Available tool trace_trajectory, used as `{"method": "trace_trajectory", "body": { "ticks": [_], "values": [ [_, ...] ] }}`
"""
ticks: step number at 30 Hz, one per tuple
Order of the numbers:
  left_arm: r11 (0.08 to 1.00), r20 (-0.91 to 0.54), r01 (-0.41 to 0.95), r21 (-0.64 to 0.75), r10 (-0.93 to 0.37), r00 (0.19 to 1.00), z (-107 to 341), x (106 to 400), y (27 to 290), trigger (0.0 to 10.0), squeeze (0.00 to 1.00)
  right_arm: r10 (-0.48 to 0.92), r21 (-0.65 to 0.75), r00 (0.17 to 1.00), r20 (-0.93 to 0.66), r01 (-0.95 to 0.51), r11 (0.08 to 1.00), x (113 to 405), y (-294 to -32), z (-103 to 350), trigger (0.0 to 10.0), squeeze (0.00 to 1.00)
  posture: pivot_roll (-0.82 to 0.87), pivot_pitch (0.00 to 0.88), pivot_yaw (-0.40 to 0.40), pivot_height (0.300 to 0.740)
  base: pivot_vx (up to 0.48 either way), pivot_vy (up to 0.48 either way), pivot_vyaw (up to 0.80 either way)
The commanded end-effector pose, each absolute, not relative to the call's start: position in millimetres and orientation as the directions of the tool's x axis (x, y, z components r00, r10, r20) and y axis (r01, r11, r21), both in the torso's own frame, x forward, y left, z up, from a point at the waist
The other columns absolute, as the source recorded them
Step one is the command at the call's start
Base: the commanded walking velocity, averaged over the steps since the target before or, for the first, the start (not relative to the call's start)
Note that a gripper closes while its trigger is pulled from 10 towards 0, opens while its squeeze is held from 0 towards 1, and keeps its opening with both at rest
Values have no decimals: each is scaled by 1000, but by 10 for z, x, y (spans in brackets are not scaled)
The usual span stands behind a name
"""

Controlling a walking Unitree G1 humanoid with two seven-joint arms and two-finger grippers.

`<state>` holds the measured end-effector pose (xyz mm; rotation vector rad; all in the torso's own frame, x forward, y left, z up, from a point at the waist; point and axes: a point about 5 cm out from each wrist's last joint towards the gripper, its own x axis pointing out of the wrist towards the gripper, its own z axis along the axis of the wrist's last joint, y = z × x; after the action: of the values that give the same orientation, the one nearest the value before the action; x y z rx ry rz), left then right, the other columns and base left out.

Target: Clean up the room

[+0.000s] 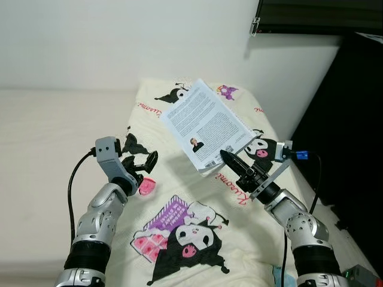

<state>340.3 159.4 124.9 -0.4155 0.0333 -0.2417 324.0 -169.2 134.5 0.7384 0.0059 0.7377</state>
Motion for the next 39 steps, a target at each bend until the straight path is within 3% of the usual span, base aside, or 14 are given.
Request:
{"method": "trace_trajectory", "body": {
  "ticks": [1, 10, 24, 29, 30, 31, 32, 33, 34, 36, 37, 39],
  "values": [
    [895, -30, 216, -391, -247, 969, 1144, 3381, 1574, 10000, 0, 606, 590, 750, 266, -624, 512, 3244, -1737, 1371, 0, 0, 16, 0, -48, 637, -480, 0, 0],
    [915, -130, 185, -358, -245, 961, 823, 3301, 1577, 10000, 0, 615, 612, 768, 177, -576, 543, 3212, -1742, 1136, 0, 0, 15, 0, -47, 672, -172, 0, 0],
    [953, -283, 28, -302, -118, 952, 406, 3129, 1884, 10000, 0, 596, 647, 803, 4, -456, 611, 3107, -1785, 675, 0, 0, 18, 0, -35, 727, 0, 0, 0],
    [932, -326, -67, -356, -57, 944, 223, 2989, 2058, 10000, 0, 570, 630, 814, -110, -387, 673, 3019, -1798, 432, 0, 0, -3, 0, -2, 740, 0, 0, 0],
    [939, -334, -71, -335, -47, 942, 176, 2938, 2094, 10000, 0, 550, 625, 819, -165, -345, 700, 2953, -1823, 317, 0, 0, 67, 0, -45, 740, 0, 0, 0],
    [949, -380, -113, -293, -7, 925, 80, 2849, 2176, 10000, 0, 507, 641, 825, -249, -252, 725, 2843, -1866, 141, 0, 0, 83, 0, -49, 740, 0, 0, 0],
    [949, -380, -113, -293, -7, 925, 80, 2849, 2176, 10000, 0, 507, 641, 825, -249, -252, 725, 2843, -1866, 141, 0, 0, 83, 0, -49, 740, 0, 0, 0],
    [921, -454, -248, -300, 90, 886, -106, 2631, 2357, 10000, 0, 421, 578, 773, -474, -88, 811, 2539, -1945, -230, 0, 0, 51, 0, -26, 740, 0, 0, 0],
    [921, -454, -248, -300, 90, 886, -106, 2631, 2357, 10000, 0, 421, 578, 773, -474, -88, 811, 2539, -1945, -230, 0, 0, 51, 0, -26, 740, 0, 0, 0],
    [950, -627, -262, -169, 101, 773, -460, 2201, 2396, 10000, 0, 339, 550, 717, -609, 73, 832, 2181, -1969, -531, 0, 0, 44, 0, 19, 740, 0, 0, 0],
    [950, -627, -262, -169, 101, 773, -460, 2201, 2396, 10000, 0, 339, 550, 717, -609, 73, 832, 2181, -1969, -531, 0, 0, 44, 0, 19, 740, 0, 0, 0],
    [977, -756, -203, -63, 86, 649, -722, 1778, 2393, 10000, 0, 300, 515, 663, -686, 152, 843, 1907, -1952, -712, 0, 0, -3, 0, 53, 740, 0, 0, 0]
  ]
}}
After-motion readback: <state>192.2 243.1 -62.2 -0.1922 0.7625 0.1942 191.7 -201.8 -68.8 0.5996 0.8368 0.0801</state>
